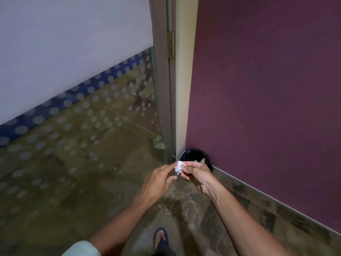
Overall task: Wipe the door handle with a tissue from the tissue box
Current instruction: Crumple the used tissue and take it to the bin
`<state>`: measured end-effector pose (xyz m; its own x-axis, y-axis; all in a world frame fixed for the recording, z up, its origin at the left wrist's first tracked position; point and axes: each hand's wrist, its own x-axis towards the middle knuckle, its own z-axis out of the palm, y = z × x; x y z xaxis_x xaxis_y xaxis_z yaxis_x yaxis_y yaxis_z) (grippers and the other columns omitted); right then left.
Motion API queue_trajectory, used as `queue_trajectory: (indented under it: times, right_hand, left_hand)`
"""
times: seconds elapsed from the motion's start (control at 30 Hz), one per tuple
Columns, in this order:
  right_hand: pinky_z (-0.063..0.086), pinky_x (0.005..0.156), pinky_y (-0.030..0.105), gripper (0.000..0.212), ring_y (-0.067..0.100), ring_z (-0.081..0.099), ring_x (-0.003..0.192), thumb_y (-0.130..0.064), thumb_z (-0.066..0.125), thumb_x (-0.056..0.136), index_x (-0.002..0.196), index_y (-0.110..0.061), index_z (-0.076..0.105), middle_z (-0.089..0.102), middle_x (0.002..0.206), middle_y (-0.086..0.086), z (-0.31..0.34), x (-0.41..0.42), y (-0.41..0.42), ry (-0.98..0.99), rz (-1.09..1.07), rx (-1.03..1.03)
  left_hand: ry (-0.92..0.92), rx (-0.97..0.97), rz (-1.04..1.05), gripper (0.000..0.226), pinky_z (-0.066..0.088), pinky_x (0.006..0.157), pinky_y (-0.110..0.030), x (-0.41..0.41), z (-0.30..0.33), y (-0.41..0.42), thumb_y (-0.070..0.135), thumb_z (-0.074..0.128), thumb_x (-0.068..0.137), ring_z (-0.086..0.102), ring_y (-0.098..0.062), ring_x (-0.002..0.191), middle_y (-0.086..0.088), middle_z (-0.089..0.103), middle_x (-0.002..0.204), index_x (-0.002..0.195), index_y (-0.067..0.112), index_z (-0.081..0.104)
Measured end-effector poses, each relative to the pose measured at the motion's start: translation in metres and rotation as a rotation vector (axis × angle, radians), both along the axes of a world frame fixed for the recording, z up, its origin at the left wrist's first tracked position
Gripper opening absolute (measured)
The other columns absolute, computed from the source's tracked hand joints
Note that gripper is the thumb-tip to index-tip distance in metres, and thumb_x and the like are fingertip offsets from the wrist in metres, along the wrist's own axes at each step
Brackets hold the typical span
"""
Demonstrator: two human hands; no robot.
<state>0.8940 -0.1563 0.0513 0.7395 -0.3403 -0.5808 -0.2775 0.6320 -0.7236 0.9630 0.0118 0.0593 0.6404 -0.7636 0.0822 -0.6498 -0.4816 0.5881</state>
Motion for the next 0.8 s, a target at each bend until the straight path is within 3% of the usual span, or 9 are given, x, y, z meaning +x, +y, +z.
queue_trajectory:
  times: [0.13,0.3,0.43,0.47,0.57,0.7,0.8]
  right_hand:
    - [0.051,0.061,0.026,0.023,0.025,0.060,0.066,0.012,0.064,0.087,0.110,0.017,0.063,0.070,0.078,0.019,-0.015,0.011,-0.028,0.092,-0.112,-0.049]
    - [0.058,0.055,0.020,0.014,0.022,0.065,0.069,0.012,0.066,0.086,0.098,0.005,0.068,0.070,0.083,0.019,-0.033,0.029,-0.068,0.219,-0.289,-0.061]
    - [0.049,0.043,0.021,0.011,0.014,0.056,0.041,0.009,0.067,0.086,0.097,0.005,0.069,0.067,0.055,0.012,-0.047,0.048,-0.099,0.298,-0.415,-0.131]
    - [0.049,0.043,0.021,0.010,0.014,0.055,0.041,0.007,0.069,0.086,0.095,0.004,0.070,0.067,0.055,0.011,-0.052,0.052,-0.107,0.327,-0.431,-0.149]
    - [0.054,0.052,0.023,0.009,0.017,0.059,0.054,0.005,0.073,0.083,0.091,0.000,0.072,0.069,0.067,0.011,-0.070,0.065,-0.124,0.401,-0.452,-0.182]
    - [0.056,0.051,0.019,0.012,0.017,0.062,0.060,0.009,0.072,0.081,0.092,0.004,0.073,0.071,0.073,0.011,-0.100,0.091,-0.139,0.477,-0.486,-0.181]
    - [0.060,0.075,0.035,0.021,0.024,0.066,0.075,0.009,0.070,0.080,0.101,0.006,0.074,0.074,0.091,0.021,-0.124,0.110,-0.146,0.531,-0.459,-0.187]
  left_hand:
    - [0.030,0.182,-0.019,0.044,0.050,0.098,-0.032,0.031,-0.027,-0.018,0.041,0.060,0.098,0.061,-0.017,0.121,0.006,0.065,0.134,0.139,0.026,0.060]
    - [0.206,0.295,0.008,0.042,0.040,0.111,-0.028,0.080,-0.062,-0.037,0.032,0.062,0.099,0.056,-0.020,0.129,-0.005,0.061,0.140,0.137,0.014,0.062]
    - [0.287,0.360,0.090,0.048,0.035,0.111,-0.029,0.117,-0.090,-0.052,0.032,0.058,0.098,0.051,-0.027,0.134,-0.013,0.054,0.146,0.141,0.009,0.056]
    - [0.288,0.359,0.098,0.052,0.037,0.110,-0.032,0.124,-0.096,-0.057,0.035,0.056,0.097,0.053,-0.030,0.132,-0.017,0.055,0.144,0.139,0.005,0.057]
    - [0.305,0.420,0.103,0.050,0.038,0.112,-0.034,0.145,-0.115,-0.068,0.033,0.061,0.097,0.051,-0.031,0.133,-0.018,0.054,0.144,0.138,0.005,0.057]
    - [0.351,0.466,0.075,0.043,0.042,0.109,-0.035,0.169,-0.138,-0.088,0.030,0.066,0.095,0.054,-0.031,0.127,-0.015,0.055,0.140,0.132,0.009,0.062]
    - [0.360,0.478,0.068,0.039,0.044,0.106,-0.040,0.180,-0.153,-0.103,0.026,0.067,0.094,0.057,-0.036,0.122,-0.019,0.056,0.136,0.127,0.004,0.065]
